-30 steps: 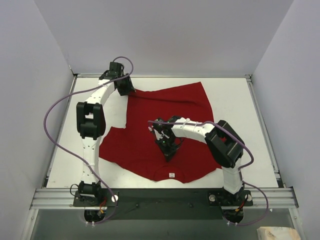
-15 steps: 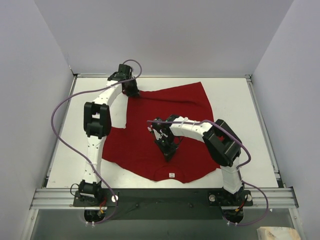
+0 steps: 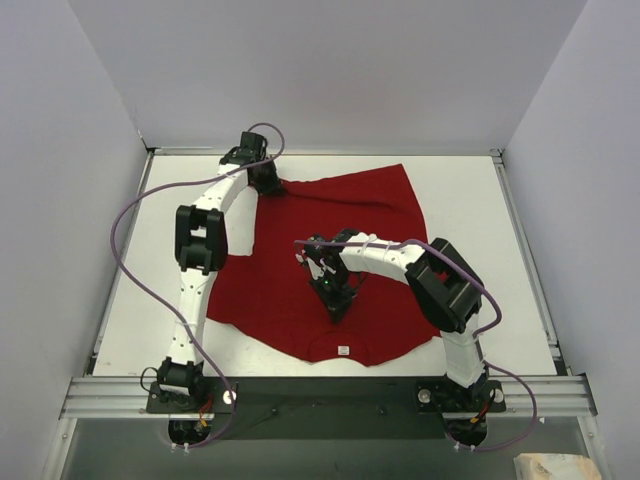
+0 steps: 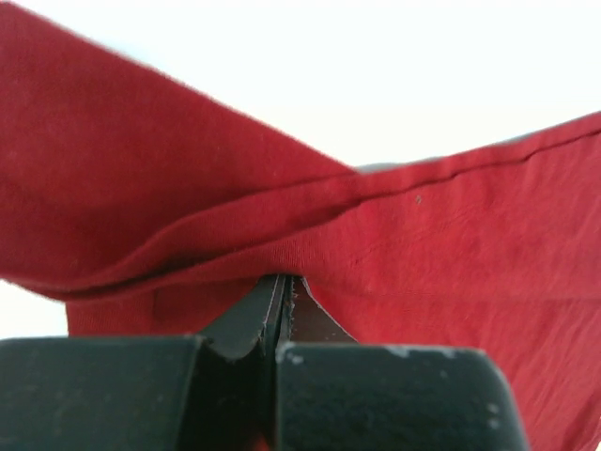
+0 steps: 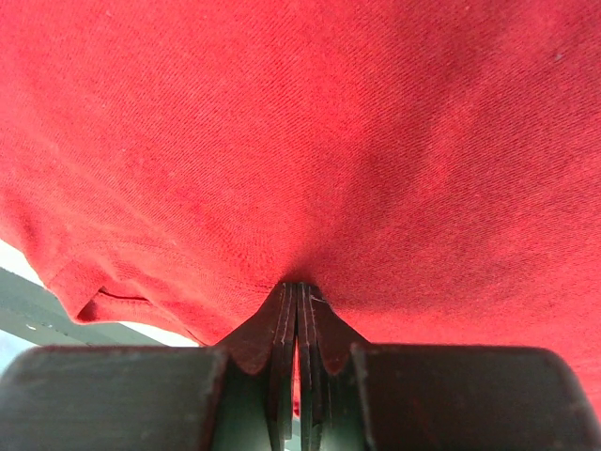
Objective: Pin the brooch onto the clothing
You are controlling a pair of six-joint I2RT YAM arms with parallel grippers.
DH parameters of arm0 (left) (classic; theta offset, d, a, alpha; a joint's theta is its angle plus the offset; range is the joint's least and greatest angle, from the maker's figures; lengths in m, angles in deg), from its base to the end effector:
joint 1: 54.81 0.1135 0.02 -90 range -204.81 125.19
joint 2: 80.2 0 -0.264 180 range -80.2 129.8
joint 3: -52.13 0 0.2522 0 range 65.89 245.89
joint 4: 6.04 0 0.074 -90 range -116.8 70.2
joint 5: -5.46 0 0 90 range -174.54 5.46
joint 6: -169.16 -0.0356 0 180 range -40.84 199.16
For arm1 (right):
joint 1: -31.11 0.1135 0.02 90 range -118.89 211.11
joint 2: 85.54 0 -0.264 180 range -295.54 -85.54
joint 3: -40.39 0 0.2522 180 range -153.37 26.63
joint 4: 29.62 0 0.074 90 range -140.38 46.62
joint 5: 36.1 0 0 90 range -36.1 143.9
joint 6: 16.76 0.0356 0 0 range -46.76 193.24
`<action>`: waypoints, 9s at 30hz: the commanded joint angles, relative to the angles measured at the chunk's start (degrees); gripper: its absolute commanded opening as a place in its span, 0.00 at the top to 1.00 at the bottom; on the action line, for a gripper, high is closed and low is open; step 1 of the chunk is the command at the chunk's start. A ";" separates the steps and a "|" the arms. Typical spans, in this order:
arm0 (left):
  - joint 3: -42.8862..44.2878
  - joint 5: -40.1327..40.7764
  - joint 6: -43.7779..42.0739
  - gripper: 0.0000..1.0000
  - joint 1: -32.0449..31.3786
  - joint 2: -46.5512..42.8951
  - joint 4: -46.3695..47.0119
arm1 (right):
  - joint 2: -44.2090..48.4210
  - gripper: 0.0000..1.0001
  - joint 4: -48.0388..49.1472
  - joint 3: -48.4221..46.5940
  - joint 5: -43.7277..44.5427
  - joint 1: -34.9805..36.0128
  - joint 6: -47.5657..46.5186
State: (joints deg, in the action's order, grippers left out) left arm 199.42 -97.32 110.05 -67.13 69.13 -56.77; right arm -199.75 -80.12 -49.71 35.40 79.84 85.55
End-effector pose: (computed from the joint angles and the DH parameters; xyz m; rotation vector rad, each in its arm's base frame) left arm 0.5502 -0.1282 0.1526 -0.3173 2.5382 -0.5832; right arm 0.2468 0.2984 0.1474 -1.0035 2.8385 0.6288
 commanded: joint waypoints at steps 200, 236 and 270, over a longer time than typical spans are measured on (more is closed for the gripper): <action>-87.22 6.44 -2.86 0.40 22.97 -63.30 -3.72 | 35.90 0.31 19.68 19.56 -2.50 -36.60 10.10; -58.39 -2.34 6.11 0.69 -18.53 -54.60 6.30 | 34.50 0.31 19.42 20.70 -3.56 -38.62 10.01; -69.90 19.28 -4.00 0.27 0.89 -50.20 -13.83 | 29.49 0.31 19.15 19.38 -4.44 -34.93 9.13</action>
State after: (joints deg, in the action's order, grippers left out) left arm 129.13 -79.37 107.65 -67.39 17.18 -70.78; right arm -169.76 -60.29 -29.18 31.48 44.67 95.48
